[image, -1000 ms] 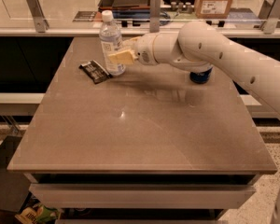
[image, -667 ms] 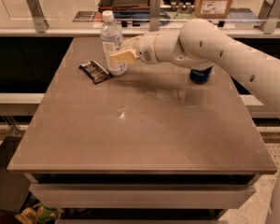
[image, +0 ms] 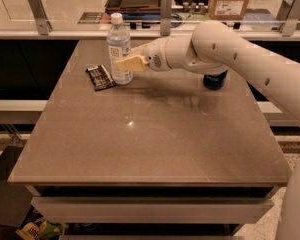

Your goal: Move blue plastic bottle near rxbar chocolate

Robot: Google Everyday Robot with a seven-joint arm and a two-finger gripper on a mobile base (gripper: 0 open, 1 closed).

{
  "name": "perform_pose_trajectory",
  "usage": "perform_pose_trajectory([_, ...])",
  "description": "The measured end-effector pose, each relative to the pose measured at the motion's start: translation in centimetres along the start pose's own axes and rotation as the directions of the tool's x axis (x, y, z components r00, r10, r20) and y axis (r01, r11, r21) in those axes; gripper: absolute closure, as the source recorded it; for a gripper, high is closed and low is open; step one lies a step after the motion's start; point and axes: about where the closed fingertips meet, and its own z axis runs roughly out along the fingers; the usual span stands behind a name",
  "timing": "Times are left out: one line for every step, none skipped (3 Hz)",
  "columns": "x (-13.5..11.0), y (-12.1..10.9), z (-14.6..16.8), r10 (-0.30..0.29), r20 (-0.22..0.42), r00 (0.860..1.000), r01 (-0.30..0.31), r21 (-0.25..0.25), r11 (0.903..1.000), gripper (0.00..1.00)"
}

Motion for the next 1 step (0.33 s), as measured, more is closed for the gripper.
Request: perform_pose_trajectory([0.02, 0.1, 0.06, 0.009, -0.001, 1.0, -0.009, -0.004, 1.0, 0.84])
